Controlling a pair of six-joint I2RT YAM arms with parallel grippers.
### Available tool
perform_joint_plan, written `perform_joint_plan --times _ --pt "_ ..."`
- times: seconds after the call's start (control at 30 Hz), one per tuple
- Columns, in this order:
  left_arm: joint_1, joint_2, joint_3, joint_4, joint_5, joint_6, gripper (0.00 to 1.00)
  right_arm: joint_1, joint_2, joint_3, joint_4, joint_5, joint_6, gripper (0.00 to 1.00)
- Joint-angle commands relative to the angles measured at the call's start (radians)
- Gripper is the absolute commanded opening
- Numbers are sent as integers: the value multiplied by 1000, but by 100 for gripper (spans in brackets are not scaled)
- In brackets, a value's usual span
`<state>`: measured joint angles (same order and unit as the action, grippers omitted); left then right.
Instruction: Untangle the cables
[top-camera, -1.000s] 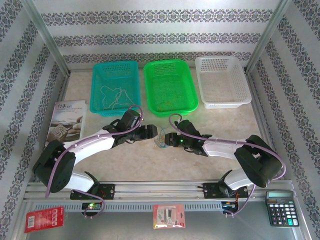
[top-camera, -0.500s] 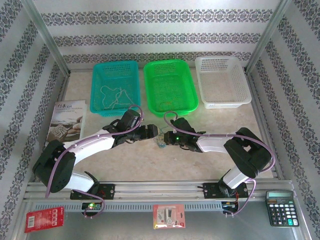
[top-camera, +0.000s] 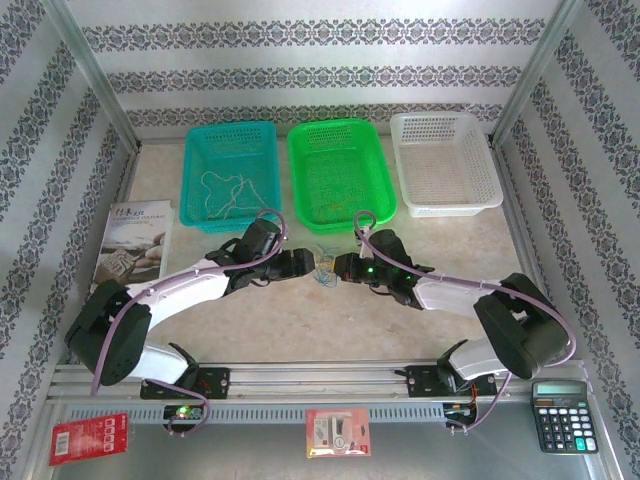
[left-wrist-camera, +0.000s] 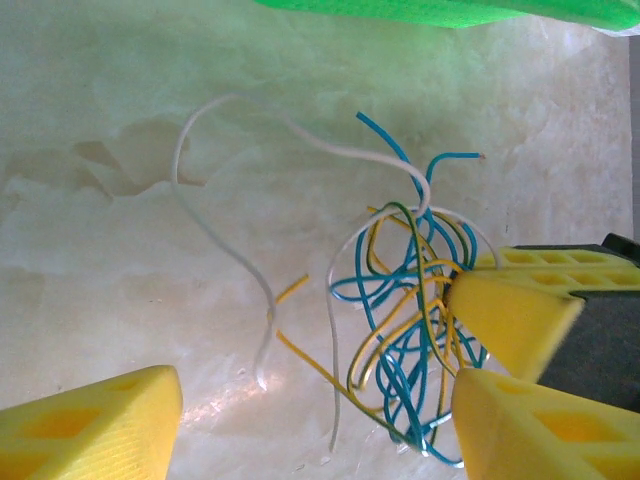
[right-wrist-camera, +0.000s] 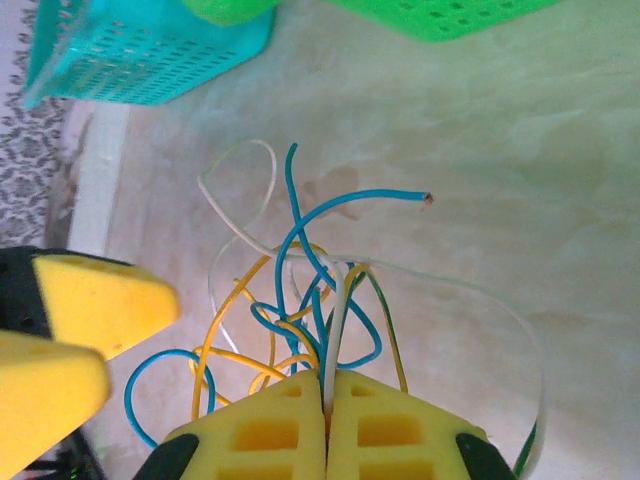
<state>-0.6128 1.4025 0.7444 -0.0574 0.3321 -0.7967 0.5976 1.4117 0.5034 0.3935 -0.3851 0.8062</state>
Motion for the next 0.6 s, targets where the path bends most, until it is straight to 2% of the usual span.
perform_joint_plan --times 0.0,0.4,0.57 --pt "12 11 17 62 -9 -19 69 -4 -38 -20 49 -55 11 0" --pt "35 55 -40 225 -20 -152 58 -7 -98 -36 75 -94 30 0" --pt "67 64 -53 234 -36 -153 57 -9 -130 -50 70 -94 34 0"
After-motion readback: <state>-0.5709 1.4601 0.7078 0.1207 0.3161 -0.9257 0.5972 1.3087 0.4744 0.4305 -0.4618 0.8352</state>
